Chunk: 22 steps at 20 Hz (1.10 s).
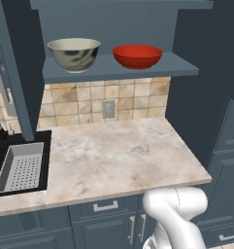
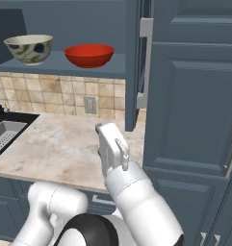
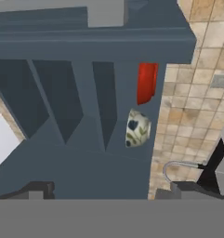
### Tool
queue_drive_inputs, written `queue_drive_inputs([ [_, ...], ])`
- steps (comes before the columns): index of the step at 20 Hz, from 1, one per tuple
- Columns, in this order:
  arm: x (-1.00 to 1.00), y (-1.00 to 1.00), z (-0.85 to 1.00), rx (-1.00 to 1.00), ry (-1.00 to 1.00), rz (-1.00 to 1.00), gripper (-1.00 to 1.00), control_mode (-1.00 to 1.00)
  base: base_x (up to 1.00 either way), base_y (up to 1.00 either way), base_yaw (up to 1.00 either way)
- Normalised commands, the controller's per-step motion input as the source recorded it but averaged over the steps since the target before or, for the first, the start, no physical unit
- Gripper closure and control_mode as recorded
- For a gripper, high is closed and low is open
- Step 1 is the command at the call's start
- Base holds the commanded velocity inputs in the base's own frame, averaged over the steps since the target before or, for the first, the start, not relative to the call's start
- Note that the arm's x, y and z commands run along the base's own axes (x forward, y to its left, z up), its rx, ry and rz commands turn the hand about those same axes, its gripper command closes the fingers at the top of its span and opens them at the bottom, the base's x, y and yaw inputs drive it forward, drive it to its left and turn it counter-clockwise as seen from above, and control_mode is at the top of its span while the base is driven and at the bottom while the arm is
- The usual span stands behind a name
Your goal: Open the cabinet. Pick the bowls from the counter and place them in the cabinet. Then close the cabinet.
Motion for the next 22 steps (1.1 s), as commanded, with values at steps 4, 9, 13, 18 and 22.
queue_drive_inputs([
  [4,0.01,-0.44,0.00,0.10,-0.05,0.04,-1.00,-1.00,0.00,0.00,0.00],
  [9,0.06,-0.15,0.06,0.04,0.01,0.00,-1.00,-1.00,0.00,0.00,0.00],
  [13,-0.14,-0.39,0.13,0.07,0.05,0.00,-1.00,-1.00,0.00,0.00,0.00],
  [18,-0.09,-0.41,0.03,0.03,0.12,0.00,-1.00,-1.00,0.00,0.00,0.00],
  [22,-0.01,-0.41,0.03,0.04,0.10,0.00,-1.00,-1.00,0.00,0.00,0.00],
])
